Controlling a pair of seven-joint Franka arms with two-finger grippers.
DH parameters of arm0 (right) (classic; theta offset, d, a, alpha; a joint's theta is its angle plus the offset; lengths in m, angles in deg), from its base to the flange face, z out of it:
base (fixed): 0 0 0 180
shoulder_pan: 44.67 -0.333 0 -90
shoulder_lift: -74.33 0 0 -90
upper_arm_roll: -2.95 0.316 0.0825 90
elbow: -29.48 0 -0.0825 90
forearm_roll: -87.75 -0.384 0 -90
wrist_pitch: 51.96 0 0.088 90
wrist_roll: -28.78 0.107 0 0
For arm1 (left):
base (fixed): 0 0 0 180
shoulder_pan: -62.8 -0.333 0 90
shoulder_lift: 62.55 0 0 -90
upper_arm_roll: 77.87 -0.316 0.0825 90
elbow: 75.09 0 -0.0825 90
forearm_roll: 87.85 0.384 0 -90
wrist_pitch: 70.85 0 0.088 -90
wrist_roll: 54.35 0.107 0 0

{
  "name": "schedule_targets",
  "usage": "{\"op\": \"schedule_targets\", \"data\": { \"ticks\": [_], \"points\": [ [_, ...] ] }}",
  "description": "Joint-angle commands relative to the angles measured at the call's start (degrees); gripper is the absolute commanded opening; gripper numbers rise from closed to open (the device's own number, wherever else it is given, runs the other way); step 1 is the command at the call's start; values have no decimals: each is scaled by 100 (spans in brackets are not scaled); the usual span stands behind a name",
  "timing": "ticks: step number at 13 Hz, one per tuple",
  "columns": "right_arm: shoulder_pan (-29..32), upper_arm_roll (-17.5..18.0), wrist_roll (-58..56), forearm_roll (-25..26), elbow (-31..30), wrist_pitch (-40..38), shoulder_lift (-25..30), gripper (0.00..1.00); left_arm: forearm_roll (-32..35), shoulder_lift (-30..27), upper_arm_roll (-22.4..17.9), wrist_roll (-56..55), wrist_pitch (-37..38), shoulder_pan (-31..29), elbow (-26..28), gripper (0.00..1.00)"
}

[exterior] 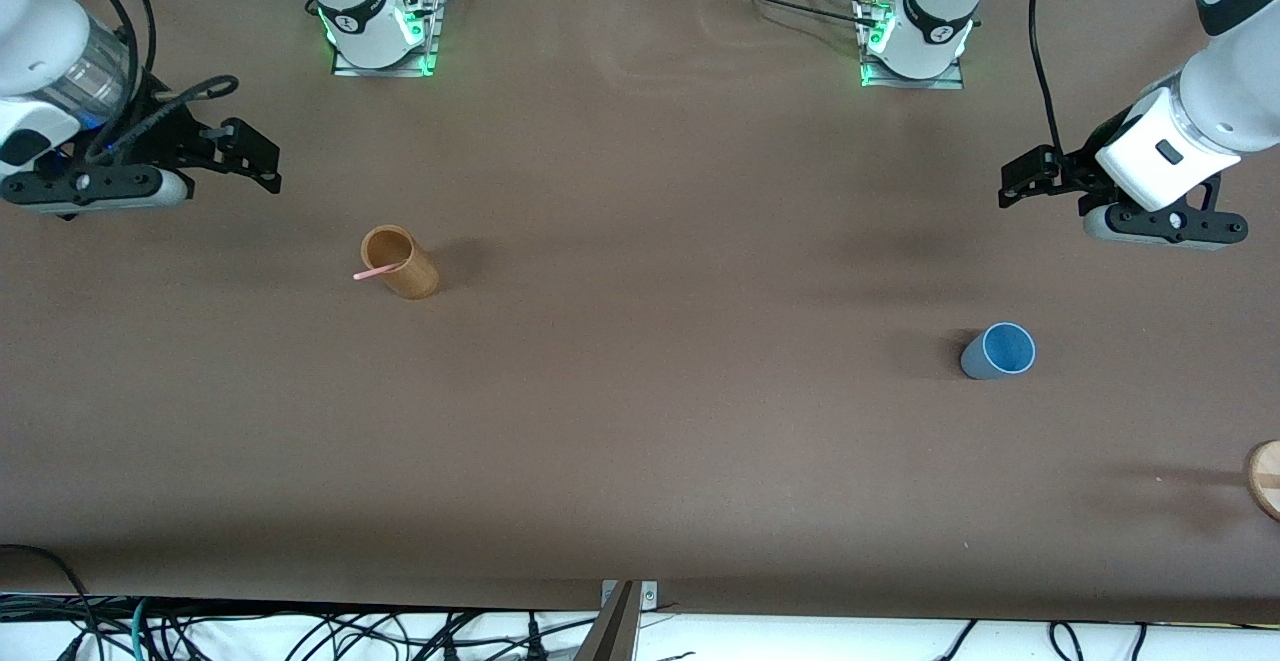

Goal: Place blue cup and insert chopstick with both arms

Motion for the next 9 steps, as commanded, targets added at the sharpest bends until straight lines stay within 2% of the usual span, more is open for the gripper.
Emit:
{"op": "schedule_targets", "data": {
  "ticks": [1, 6, 9],
  "points": [
    [13, 36, 32, 1, -461, 475, 54, 100, 27, 70, -2, 53, 16, 27, -150, 100],
    [13, 53, 59, -34, -1850, 1802, 116, 100, 27, 131, -10, 79, 34, -43, -132, 100],
    [5, 185, 67, -34, -2492, 2523, 124, 99, 80, 420, -19, 88, 8, -43, -132, 100]
  ]
}}
